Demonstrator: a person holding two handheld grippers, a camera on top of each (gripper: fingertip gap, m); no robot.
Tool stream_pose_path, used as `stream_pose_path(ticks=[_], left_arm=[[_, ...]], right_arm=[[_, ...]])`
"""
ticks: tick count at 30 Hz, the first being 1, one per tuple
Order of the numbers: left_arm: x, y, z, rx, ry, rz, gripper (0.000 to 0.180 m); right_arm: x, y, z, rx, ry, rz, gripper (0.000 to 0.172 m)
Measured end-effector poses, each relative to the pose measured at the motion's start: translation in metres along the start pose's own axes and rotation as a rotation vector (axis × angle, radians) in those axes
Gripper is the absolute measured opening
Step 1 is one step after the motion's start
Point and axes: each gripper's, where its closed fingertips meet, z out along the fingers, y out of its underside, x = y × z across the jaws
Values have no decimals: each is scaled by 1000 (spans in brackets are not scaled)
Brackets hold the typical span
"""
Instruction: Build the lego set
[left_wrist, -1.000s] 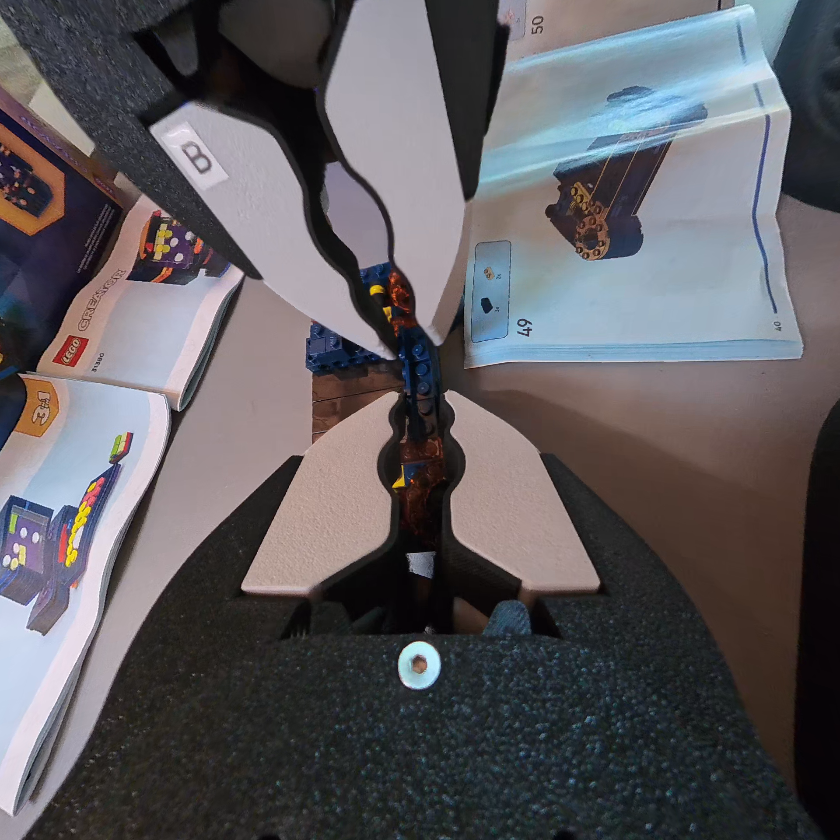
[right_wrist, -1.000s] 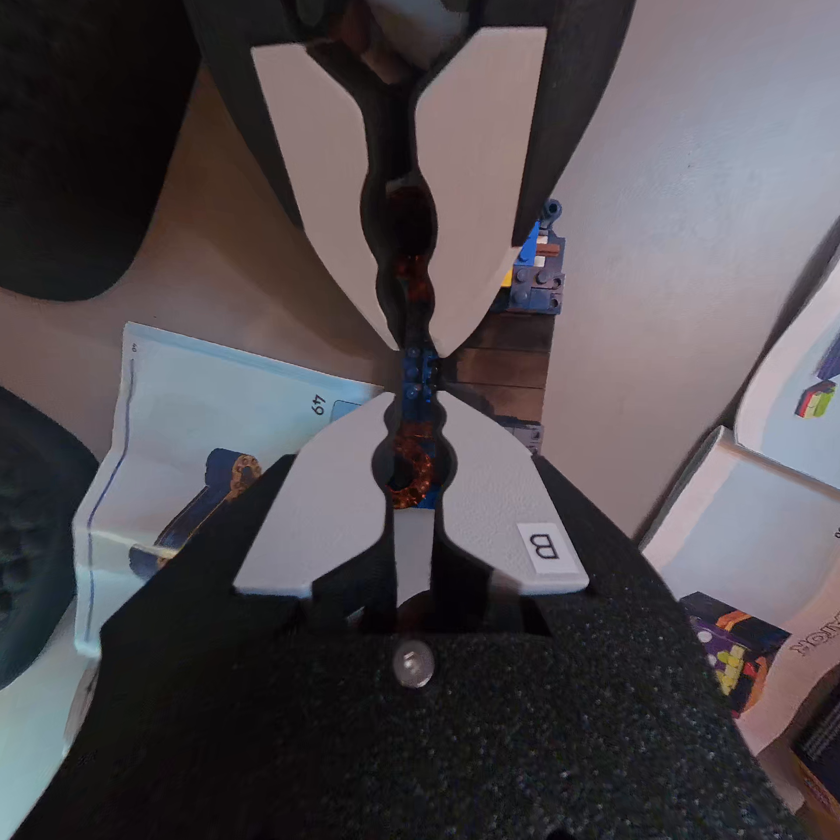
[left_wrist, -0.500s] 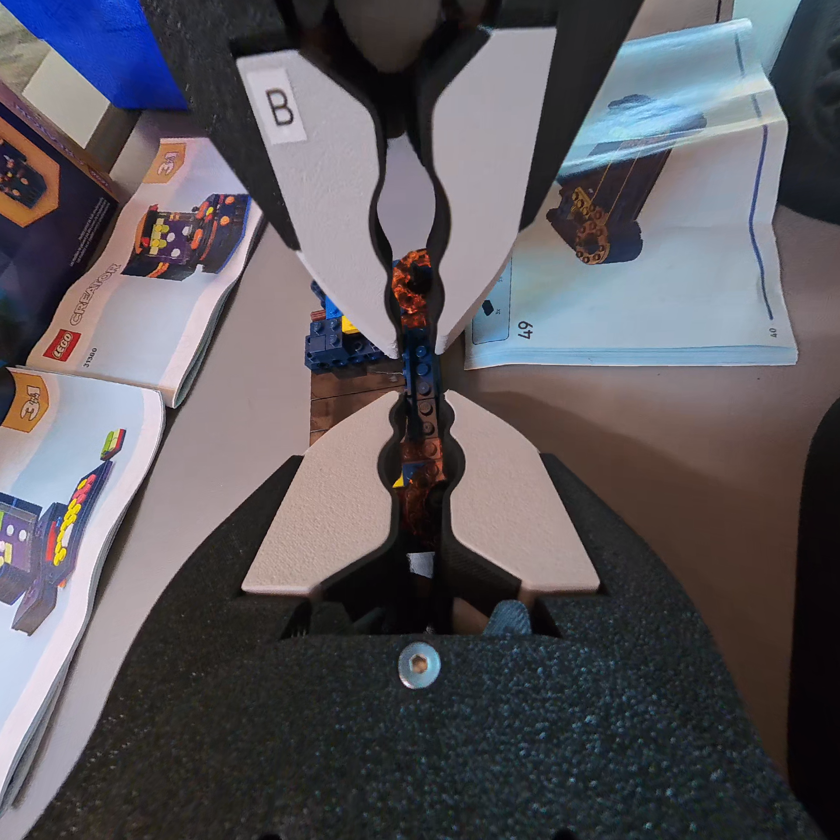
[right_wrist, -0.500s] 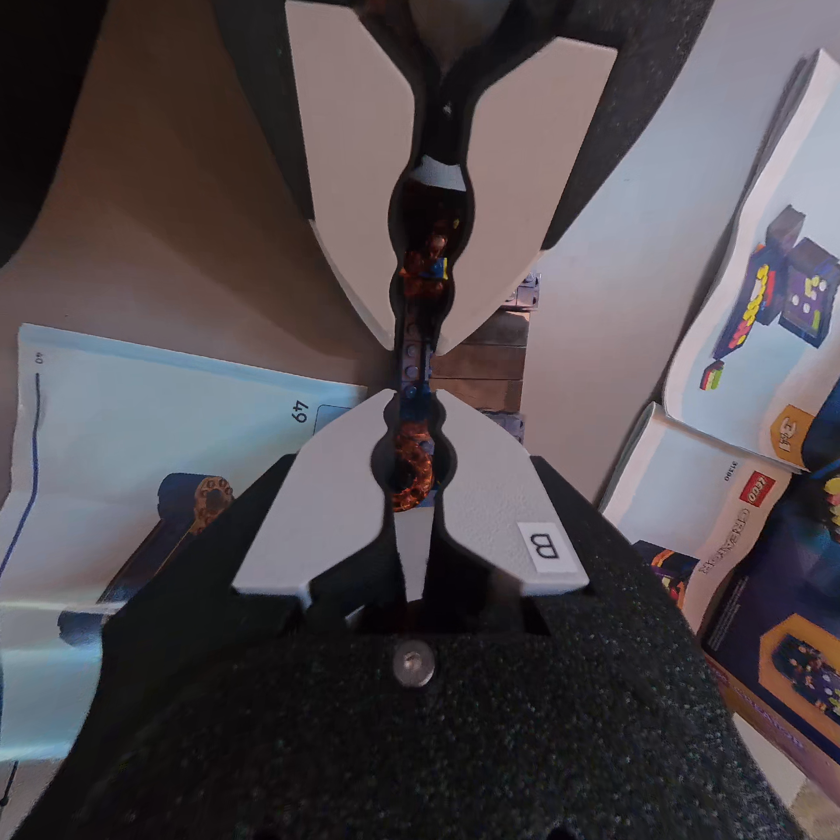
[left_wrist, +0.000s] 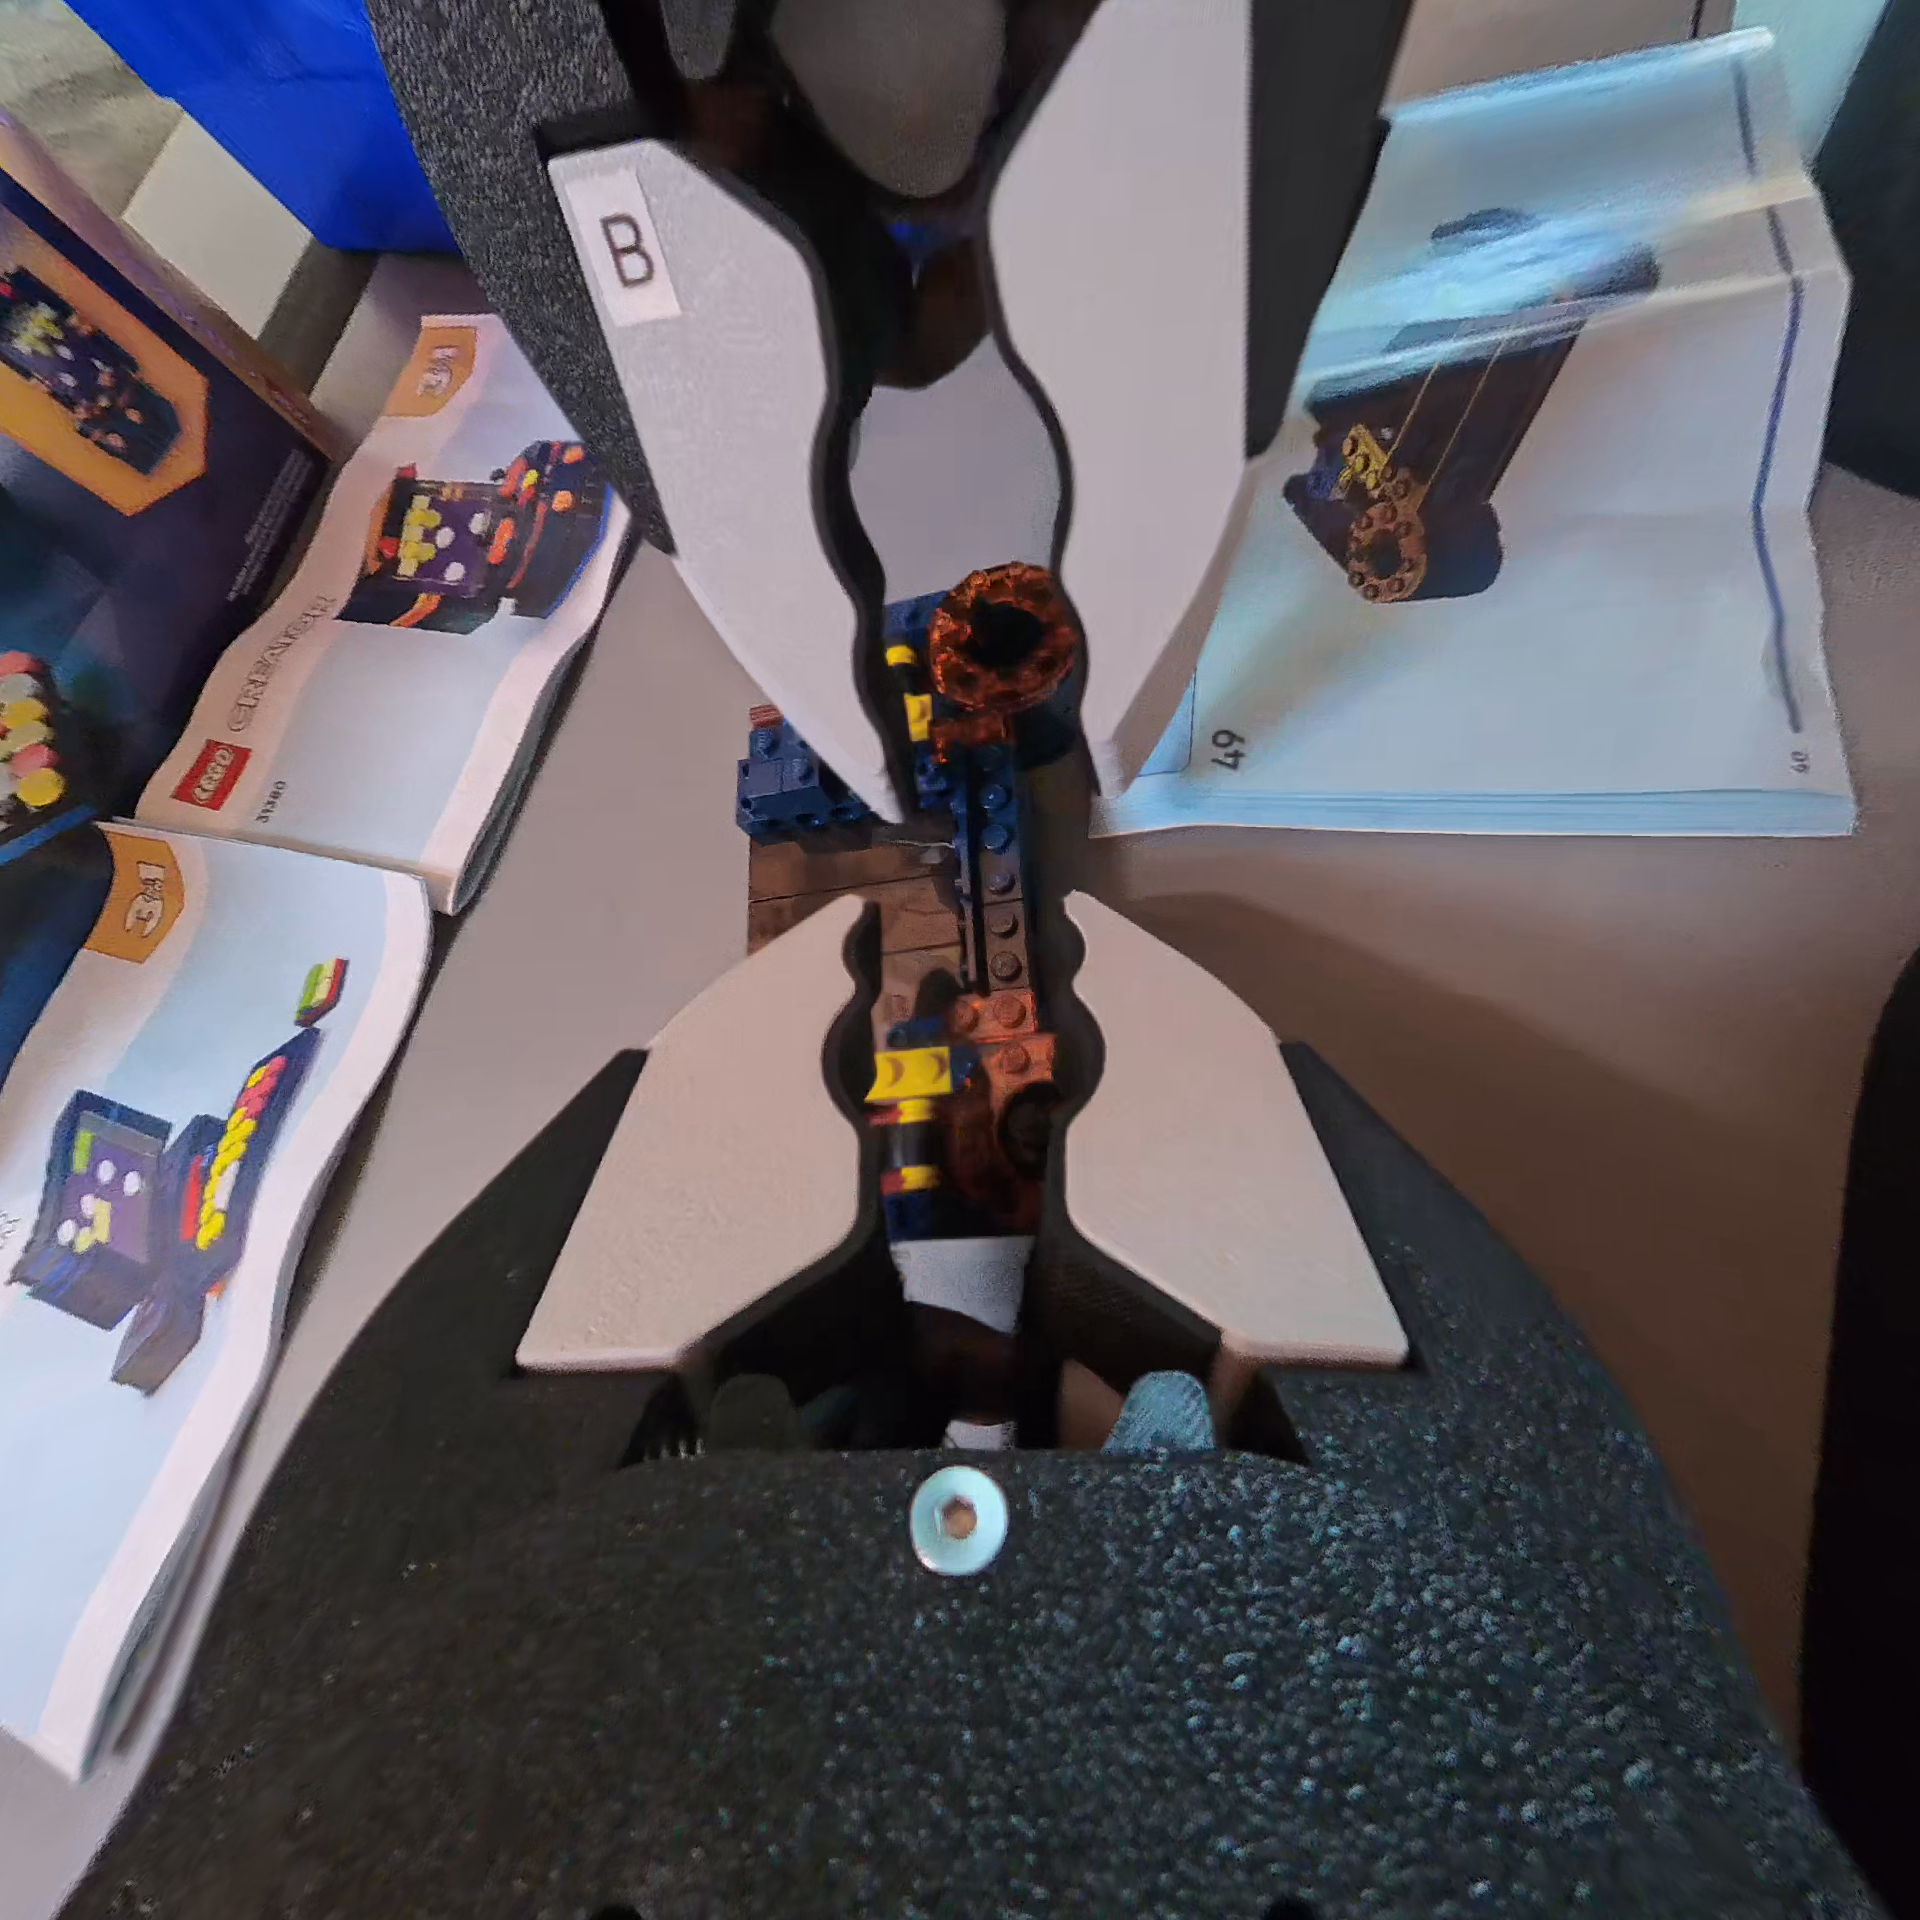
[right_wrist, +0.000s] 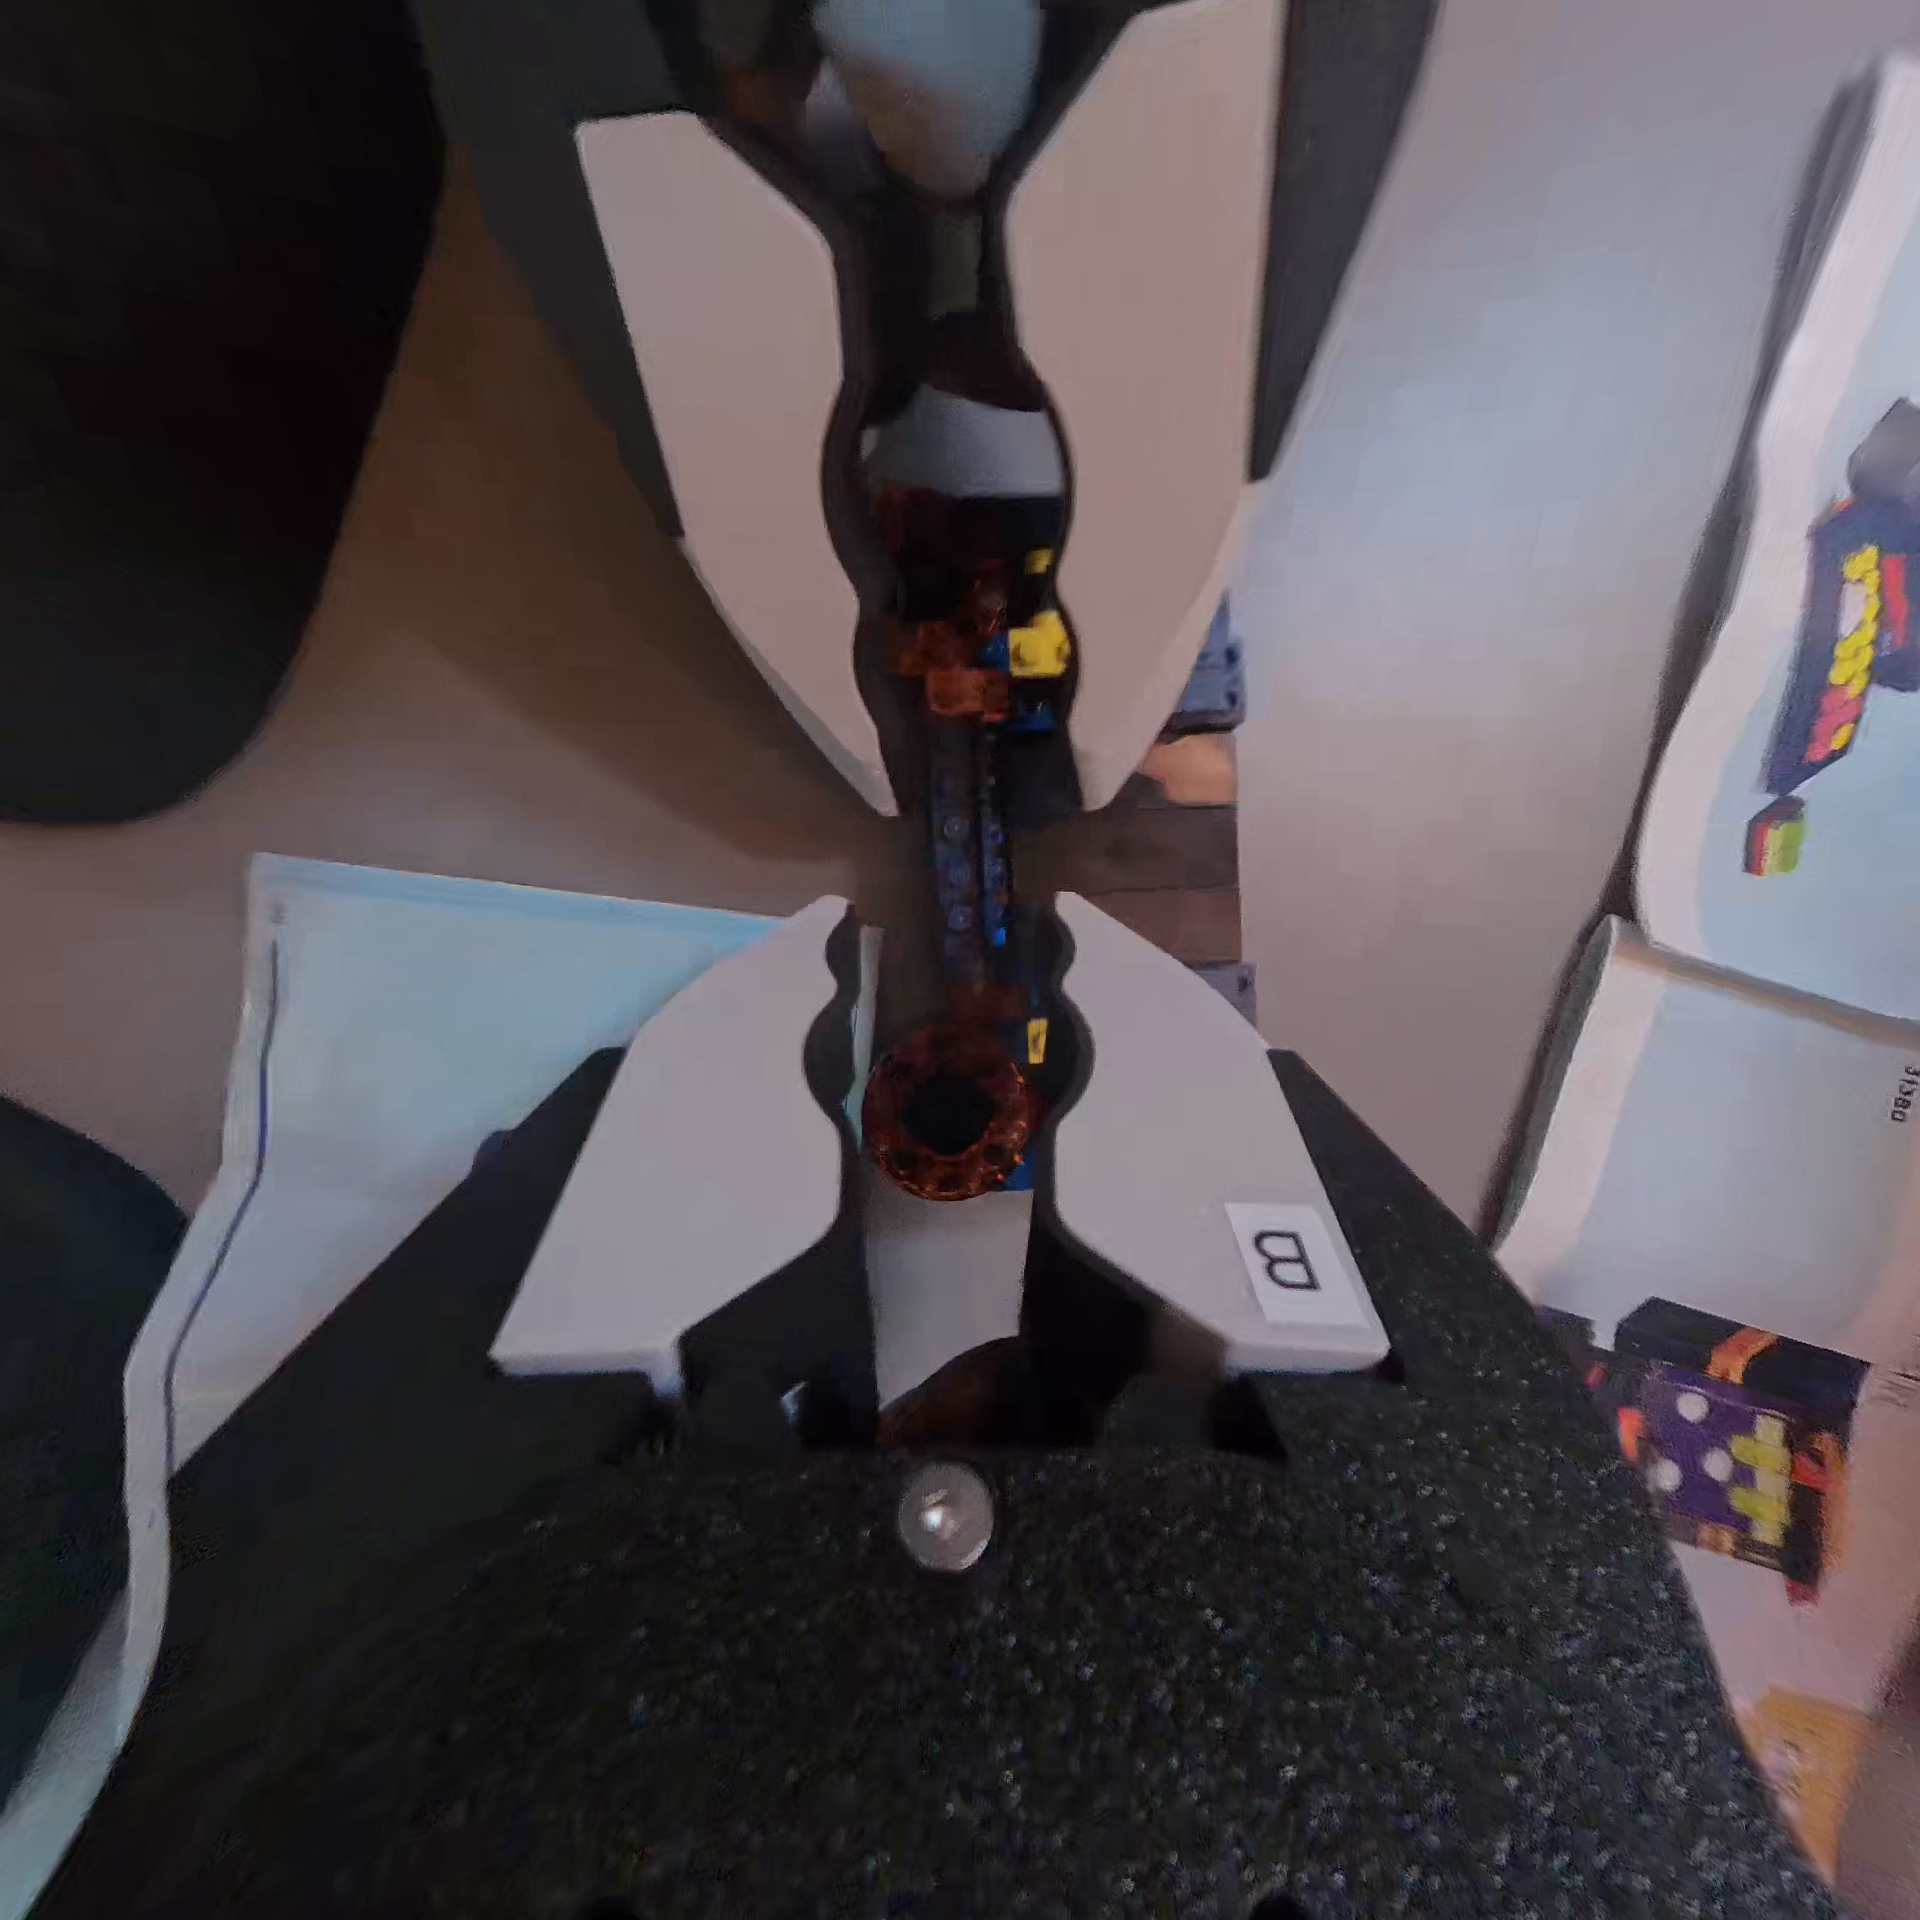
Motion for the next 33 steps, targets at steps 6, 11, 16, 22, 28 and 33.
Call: stream_pose_path(ticks=[6, 11, 16, 22, 28, 33], left_arm=[[2, 0, -6, -1, 23, 2, 17], [6, 3, -3, -18, 46, -4, 12], [7, 3, -3, -14, 59, -27, 12], [7, 4, -2, -28, 67, -63, 11], [6, 3, -2, -19, 70, -81, 11], [4, 3, -3, -30, 54, -61, 32]], right_arm=[[0, -8, 3, 60, 6, -24, 19], [3, -11, 9, 64, 38, -69, 11], [3, -10, 10, 50, 64, -85, 12], [3, -10, 11, 41, 91, -106, 12], [3, -10, 10, 90, 94, -87, 15], [7, 2, -4, 179, 91, 51, 38]])
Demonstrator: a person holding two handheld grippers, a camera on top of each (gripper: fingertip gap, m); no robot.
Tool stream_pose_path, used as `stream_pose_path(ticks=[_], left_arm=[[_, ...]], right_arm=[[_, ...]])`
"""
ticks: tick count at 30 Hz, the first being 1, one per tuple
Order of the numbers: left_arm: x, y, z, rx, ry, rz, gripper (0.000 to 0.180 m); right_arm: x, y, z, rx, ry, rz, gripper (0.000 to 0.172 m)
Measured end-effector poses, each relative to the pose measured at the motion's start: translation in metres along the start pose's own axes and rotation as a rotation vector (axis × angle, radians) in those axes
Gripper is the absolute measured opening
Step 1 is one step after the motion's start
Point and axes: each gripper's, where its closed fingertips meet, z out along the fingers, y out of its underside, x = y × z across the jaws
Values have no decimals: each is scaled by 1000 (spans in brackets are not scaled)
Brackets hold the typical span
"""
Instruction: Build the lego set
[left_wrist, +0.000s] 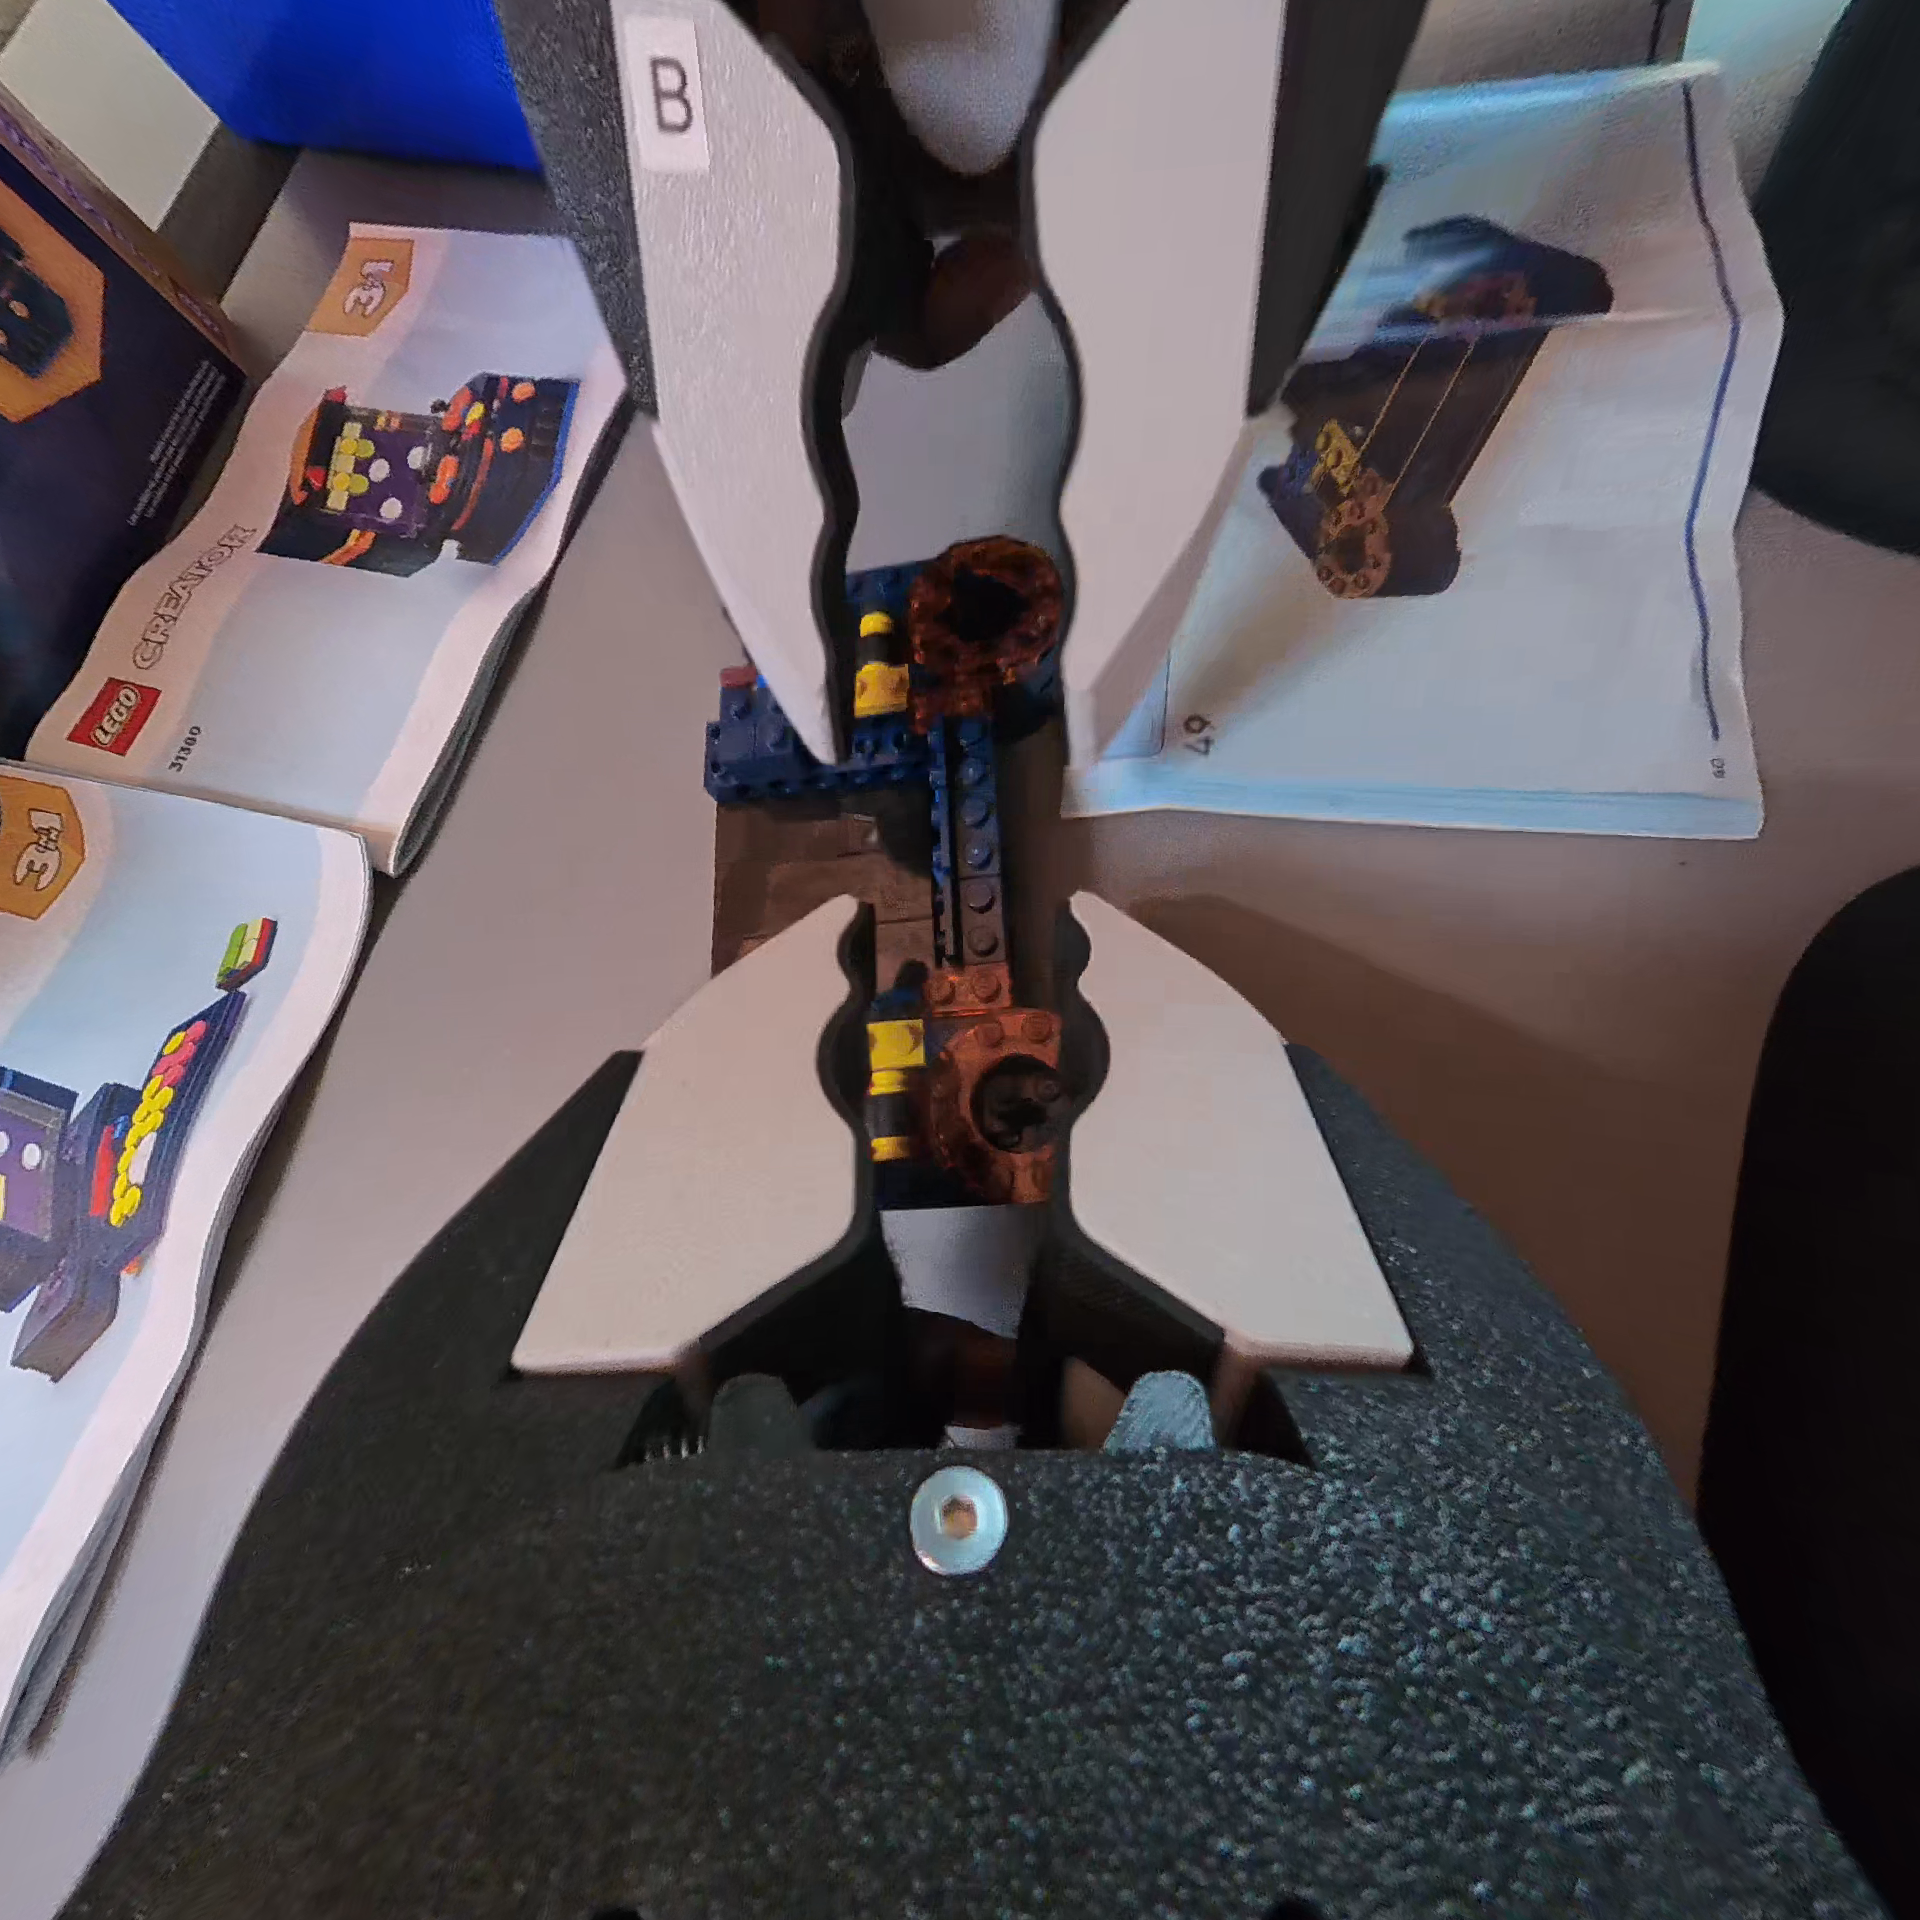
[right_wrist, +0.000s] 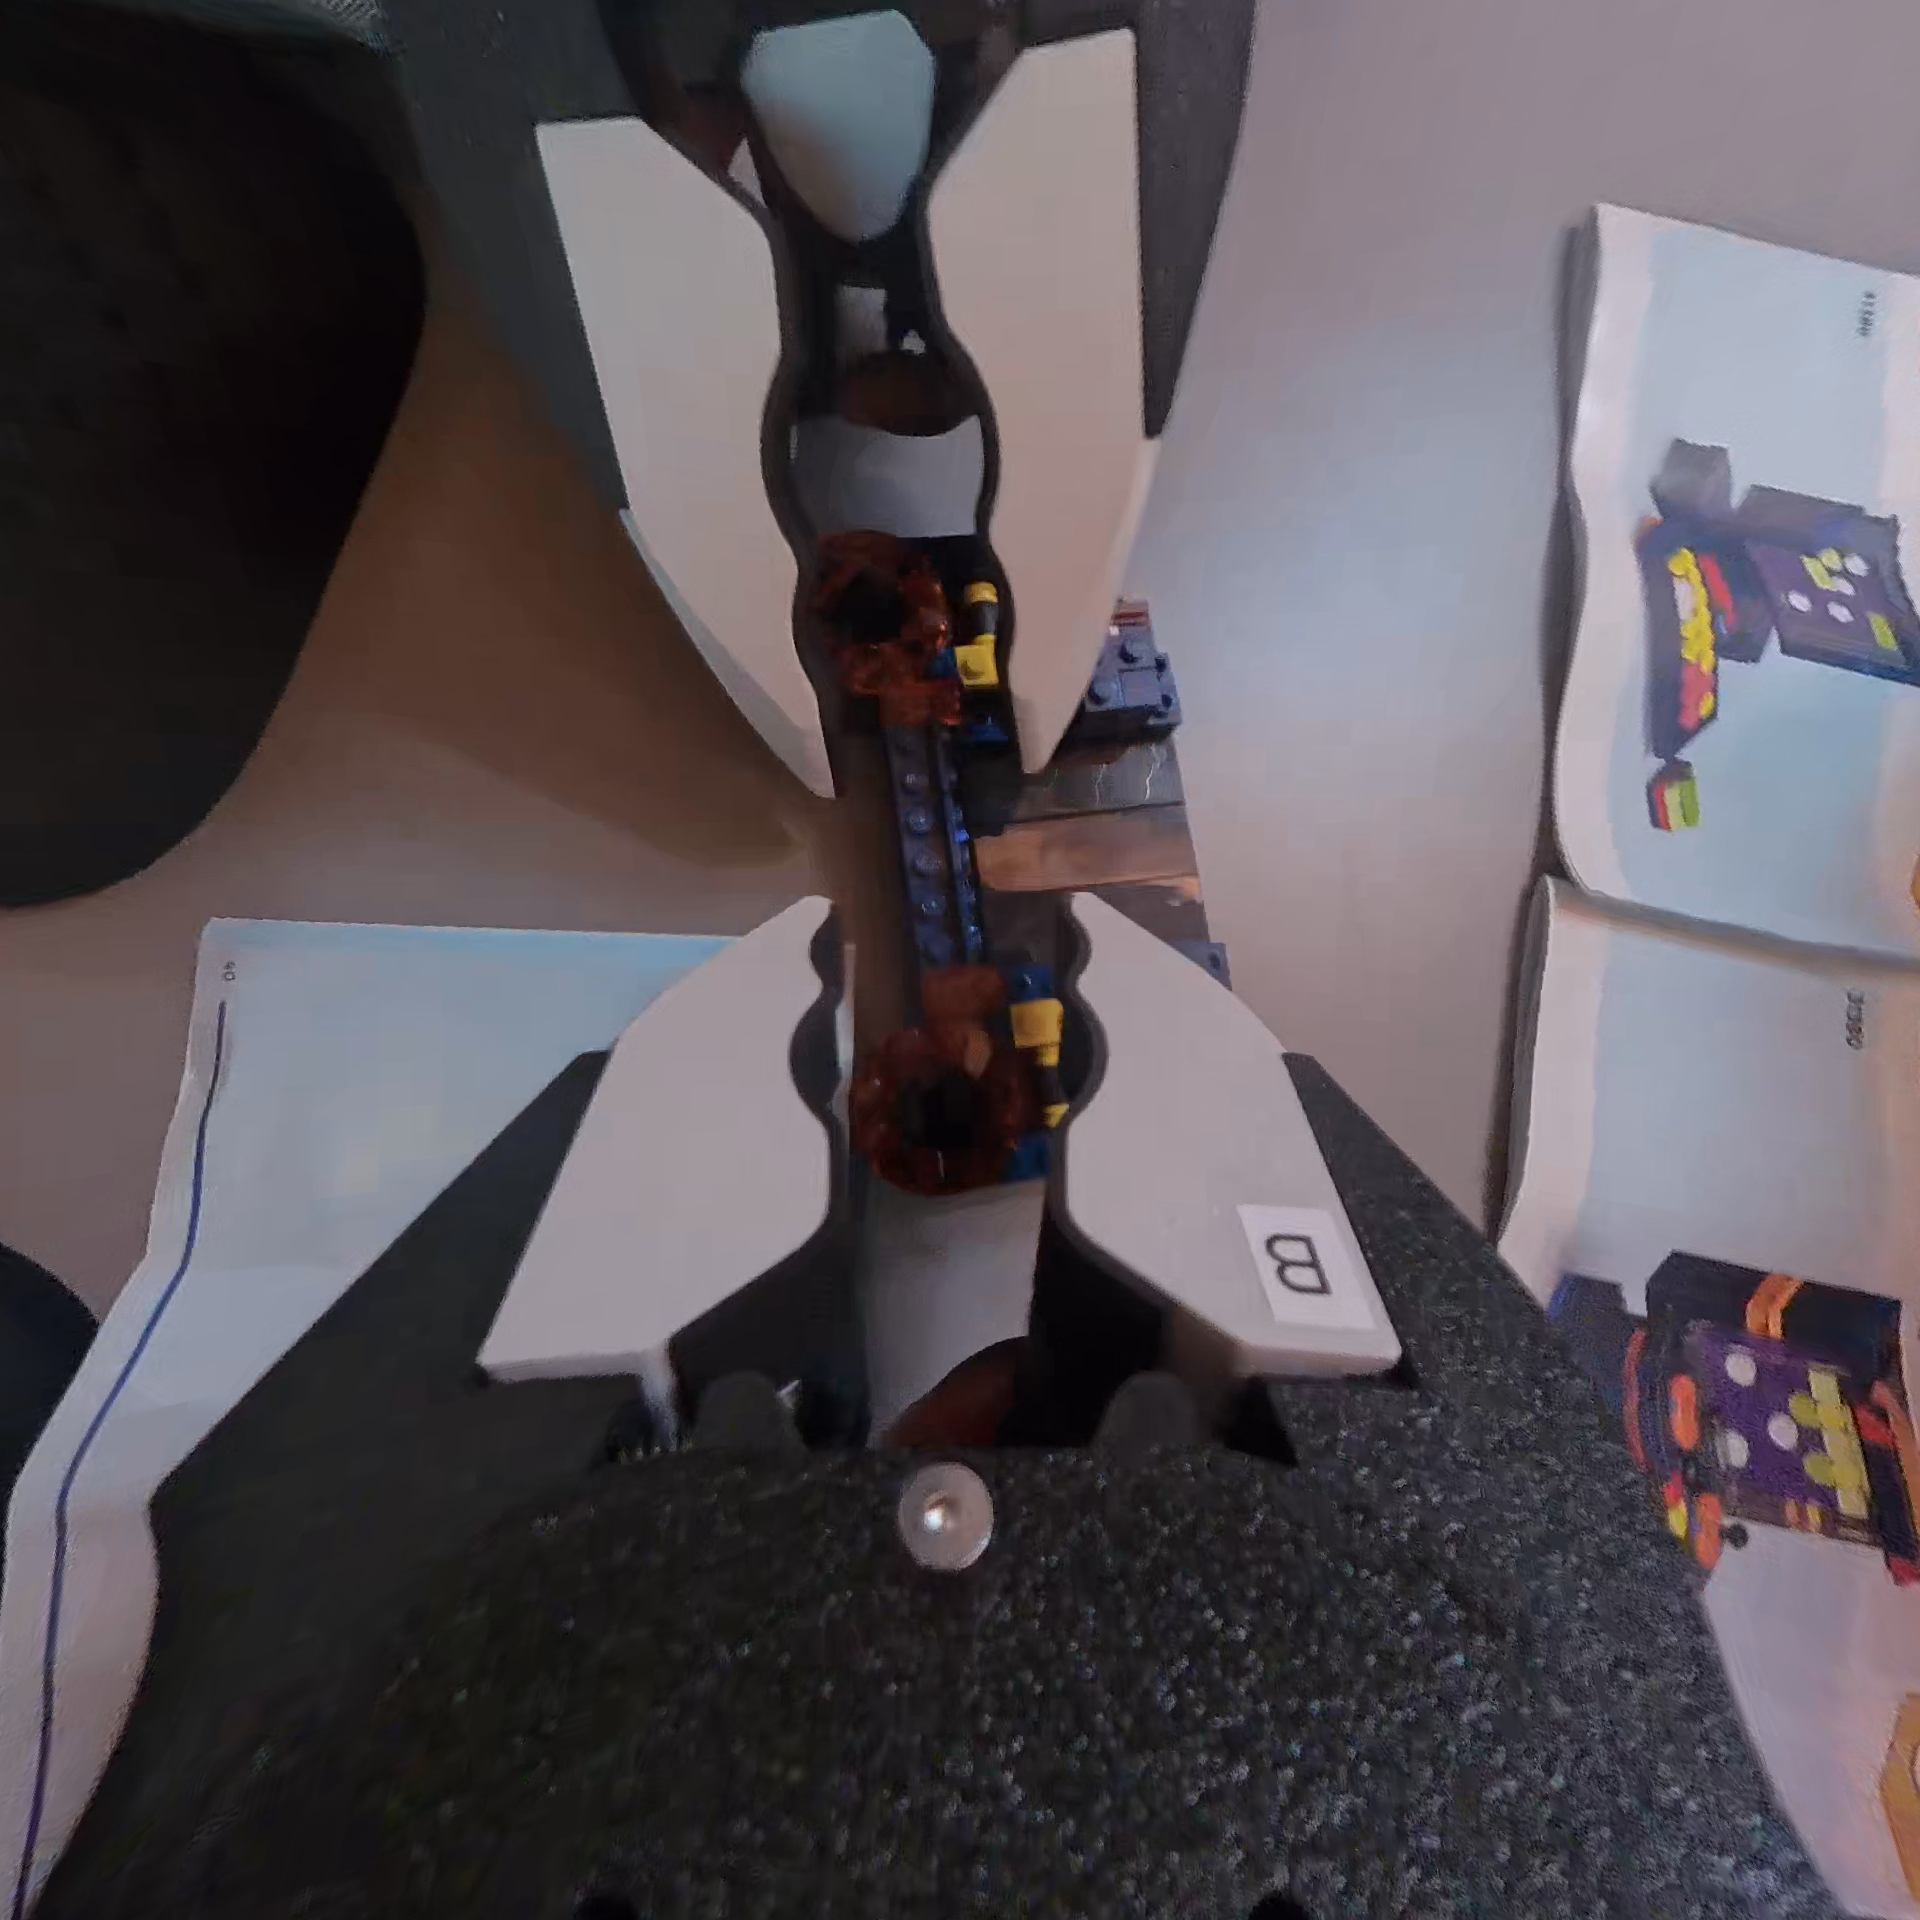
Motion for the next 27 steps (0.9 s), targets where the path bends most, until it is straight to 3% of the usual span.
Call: stream_pose_path(ticks=[7, 19, 26, 27], left_arm=[[0, -5, 5, 23, -21, 25, 12], [1, -4, 5, 13, 5, -23, 11], [1, -5, 5, 6, -11, -27, 12], [2, -6, 6, 19, -7, -22, 12]], right_arm=[[1, 1, 3, -19, 45, -70, 10], [1, 4, 6, -155, 0, -88, 11], [2, 3, 4, -134, 46, -69, 11], [6, 3, 0, -129, 84, -69, 26]])
